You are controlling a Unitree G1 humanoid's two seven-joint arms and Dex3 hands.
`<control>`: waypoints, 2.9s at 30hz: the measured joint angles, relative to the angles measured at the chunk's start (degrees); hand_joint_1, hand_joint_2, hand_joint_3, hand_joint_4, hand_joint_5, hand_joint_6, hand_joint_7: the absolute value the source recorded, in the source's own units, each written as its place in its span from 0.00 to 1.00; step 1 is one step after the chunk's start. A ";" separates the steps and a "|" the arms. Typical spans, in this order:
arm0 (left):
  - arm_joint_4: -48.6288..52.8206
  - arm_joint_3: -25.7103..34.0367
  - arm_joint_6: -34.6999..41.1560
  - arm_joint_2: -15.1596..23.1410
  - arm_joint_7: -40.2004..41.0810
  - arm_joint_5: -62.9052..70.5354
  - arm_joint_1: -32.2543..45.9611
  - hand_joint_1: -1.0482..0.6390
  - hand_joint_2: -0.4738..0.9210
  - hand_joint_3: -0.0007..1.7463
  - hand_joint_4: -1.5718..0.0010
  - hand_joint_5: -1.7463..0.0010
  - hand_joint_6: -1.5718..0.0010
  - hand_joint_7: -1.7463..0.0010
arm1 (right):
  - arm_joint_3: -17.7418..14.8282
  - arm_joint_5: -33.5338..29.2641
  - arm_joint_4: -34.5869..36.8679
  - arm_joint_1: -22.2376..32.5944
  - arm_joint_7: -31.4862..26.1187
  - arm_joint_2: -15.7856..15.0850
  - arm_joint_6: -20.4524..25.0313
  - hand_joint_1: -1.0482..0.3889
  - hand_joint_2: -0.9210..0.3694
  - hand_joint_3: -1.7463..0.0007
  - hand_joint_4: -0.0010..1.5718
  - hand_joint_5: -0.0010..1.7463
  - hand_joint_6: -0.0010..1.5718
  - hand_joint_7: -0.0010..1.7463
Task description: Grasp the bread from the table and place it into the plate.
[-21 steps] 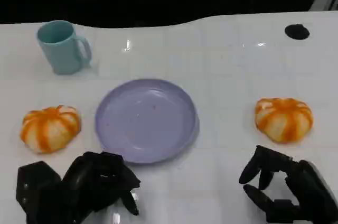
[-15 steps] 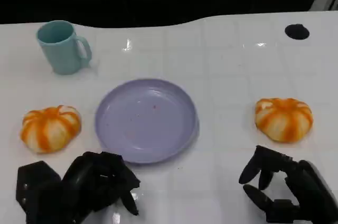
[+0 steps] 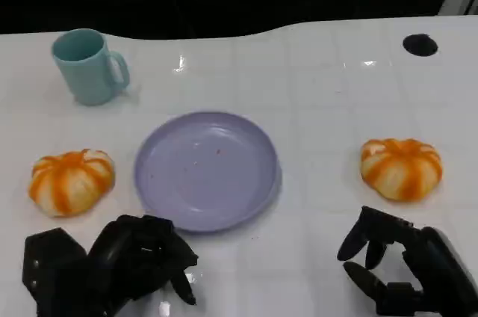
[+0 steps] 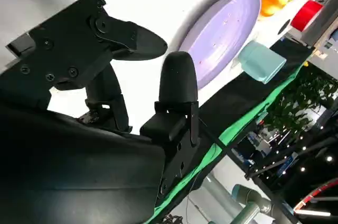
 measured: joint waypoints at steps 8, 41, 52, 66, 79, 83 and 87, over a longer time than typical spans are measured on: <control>-0.01 -0.02 0.02 -0.01 0.01 0.03 0.00 0.00 0.91 0.00 0.01 0.51 0.00 0.69 | -0.01 -0.13 -0.05 0.00 -0.02 0.00 0.05 0.54 0.32 0.47 0.38 1.00 0.38 0.78; 1.65 -0.02 -0.07 -0.10 -0.28 0.11 -0.49 0.00 0.92 0.01 0.01 0.51 0.00 0.69 | -2.04 -26.06 -14.22 -2.17 -12.41 -8.00 20.93 0.43 0.00 0.94 0.11 0.16 0.26 0.00; 1.72 0.02 -0.34 -0.09 -0.27 0.10 -0.52 0.00 0.91 0.00 0.01 0.51 0.00 0.69 | 0.02 -31.04 -17.93 -3.81 -8.52 -8.62 34.45 0.47 0.07 1.00 0.00 0.22 0.20 0.00; 1.65 -0.03 -0.37 -0.12 -0.24 0.18 -0.51 0.00 0.91 0.00 0.01 0.51 0.00 0.68 | 4.69 -32.55 -15.38 -8.76 -4.74 -9.14 41.19 0.54 0.12 1.00 0.00 0.22 0.20 0.00; 1.64 0.00 -0.73 -0.25 -0.25 0.16 -0.45 0.00 0.91 0.00 0.01 0.51 0.00 0.68 | 7.74 -30.55 -3.51 -16.35 -4.06 -9.11 43.21 0.55 0.12 1.00 0.00 0.20 0.20 0.00; 1.65 0.01 -0.79 -0.25 -0.26 0.14 -0.44 0.00 0.91 0.00 0.01 0.51 0.00 0.68 | 8.90 -29.74 0.77 -18.91 -4.21 -9.11 43.22 0.56 0.11 0.99 0.00 0.20 0.19 0.00; 1.64 0.01 -0.88 -0.26 -0.26 0.13 -0.41 0.00 0.91 0.00 0.01 0.51 0.00 0.68 | 9.75 -28.76 4.69 -21.96 -3.83 -9.11 43.06 0.56 0.10 0.99 0.00 0.20 0.19 0.00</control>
